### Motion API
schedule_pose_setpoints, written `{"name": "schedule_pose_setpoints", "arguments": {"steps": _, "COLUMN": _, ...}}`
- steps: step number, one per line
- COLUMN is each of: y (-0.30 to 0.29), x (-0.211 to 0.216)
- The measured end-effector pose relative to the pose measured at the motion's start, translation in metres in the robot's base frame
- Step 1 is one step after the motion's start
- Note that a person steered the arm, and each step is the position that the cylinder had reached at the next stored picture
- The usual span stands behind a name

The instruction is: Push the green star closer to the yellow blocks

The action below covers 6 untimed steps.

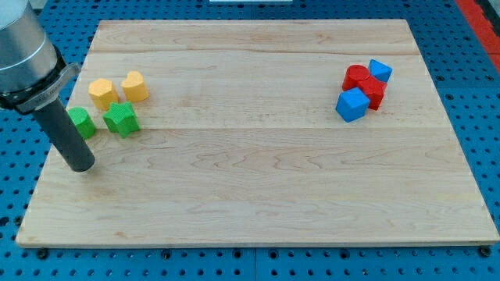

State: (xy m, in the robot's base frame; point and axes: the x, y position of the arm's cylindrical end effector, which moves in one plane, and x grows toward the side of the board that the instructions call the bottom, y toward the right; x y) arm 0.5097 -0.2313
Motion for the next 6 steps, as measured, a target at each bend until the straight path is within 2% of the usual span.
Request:
{"name": "schedule_pose_setpoints", "arguments": {"steps": 3, "y": -0.006, "x": -0.001}}
{"name": "schedule_pose_setpoints", "arguments": {"steps": 4, "y": 0.022, "x": -0.001}}
{"name": "schedule_pose_setpoints", "arguments": {"steps": 5, "y": 0.059, "x": -0.037}}
{"name": "schedule_pose_setpoints", "arguments": {"steps": 6, "y": 0.063, "x": -0.105}}
